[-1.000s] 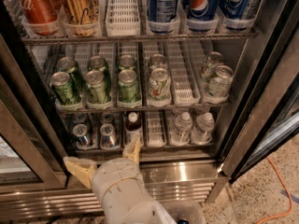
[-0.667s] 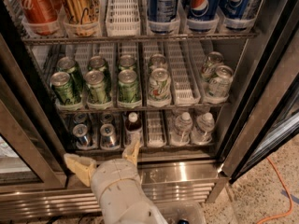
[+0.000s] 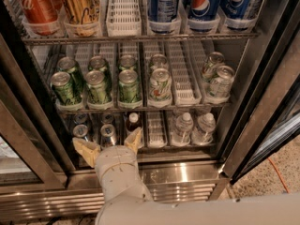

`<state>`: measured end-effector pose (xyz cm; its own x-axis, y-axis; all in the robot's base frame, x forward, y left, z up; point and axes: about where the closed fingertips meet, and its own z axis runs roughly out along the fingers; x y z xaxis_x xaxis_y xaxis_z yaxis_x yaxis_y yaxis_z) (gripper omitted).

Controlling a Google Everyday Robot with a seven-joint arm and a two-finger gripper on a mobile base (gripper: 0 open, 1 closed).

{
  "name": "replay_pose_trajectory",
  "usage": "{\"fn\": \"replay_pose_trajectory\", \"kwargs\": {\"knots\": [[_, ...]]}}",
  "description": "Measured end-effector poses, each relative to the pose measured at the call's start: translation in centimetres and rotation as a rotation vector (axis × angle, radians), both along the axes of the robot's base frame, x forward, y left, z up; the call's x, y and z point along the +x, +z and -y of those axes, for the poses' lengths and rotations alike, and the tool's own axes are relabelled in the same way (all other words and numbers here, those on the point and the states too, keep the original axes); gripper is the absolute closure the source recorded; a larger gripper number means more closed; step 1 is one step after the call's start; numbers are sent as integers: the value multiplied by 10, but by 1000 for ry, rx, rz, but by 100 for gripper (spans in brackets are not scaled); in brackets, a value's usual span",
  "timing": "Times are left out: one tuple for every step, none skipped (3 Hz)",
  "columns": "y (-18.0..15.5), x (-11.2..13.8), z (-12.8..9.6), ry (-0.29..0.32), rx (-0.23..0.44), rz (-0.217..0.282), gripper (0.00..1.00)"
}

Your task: Pick green can from middle shelf of fridge

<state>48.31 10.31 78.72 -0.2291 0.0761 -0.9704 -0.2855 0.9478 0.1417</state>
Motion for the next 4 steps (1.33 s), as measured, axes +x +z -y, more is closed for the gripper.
{"fn": "replay_pose_trajectory", "kwargs": {"knots": [[-2,20,-1,-11,-27,42,0],[5,29,2,-25,-65,72,0],[24,33,4,-38,-94,101,0],[32,38,5,-44,-121,126,0]]}}
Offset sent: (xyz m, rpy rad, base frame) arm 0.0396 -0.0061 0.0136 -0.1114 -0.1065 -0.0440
